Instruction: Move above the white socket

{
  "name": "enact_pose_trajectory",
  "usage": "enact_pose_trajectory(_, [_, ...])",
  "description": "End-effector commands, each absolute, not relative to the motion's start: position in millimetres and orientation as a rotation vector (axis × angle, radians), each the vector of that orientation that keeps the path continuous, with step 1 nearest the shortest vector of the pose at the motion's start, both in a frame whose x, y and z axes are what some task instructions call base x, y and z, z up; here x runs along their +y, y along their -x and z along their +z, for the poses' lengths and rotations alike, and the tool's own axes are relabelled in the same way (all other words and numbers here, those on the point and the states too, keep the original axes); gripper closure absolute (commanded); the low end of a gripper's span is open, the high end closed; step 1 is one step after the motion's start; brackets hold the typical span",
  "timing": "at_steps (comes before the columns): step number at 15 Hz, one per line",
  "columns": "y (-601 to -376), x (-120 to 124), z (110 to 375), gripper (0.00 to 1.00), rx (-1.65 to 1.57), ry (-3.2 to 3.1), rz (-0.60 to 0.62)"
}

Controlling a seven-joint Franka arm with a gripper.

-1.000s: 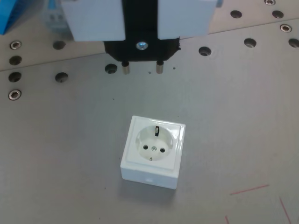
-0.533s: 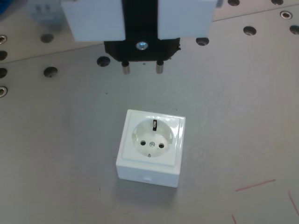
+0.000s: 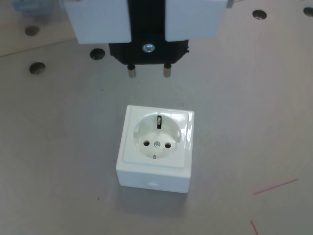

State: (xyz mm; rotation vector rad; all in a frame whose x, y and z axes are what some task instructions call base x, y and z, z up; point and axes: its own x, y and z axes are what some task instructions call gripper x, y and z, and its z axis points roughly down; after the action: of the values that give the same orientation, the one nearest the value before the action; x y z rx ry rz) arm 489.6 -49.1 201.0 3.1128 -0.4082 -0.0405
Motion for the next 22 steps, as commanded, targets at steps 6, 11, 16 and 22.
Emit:
enact_pose_trajectory(6, [-484.2,-43.9,166.2,1.0,-0.589,-3.096,0.106])
enact_pose_trajectory(11, [-481.2,-42.6,149.8,1.0,-0.609,-3.095,0.111])
enact_pose_trajectory(16, [-479.1,-42.1,136.9,1.0,-0.629,-3.092,0.111])
enact_pose_trajectory(22, [-476.8,-41.4,125.1,1.0,-0.635,-3.088,0.119])
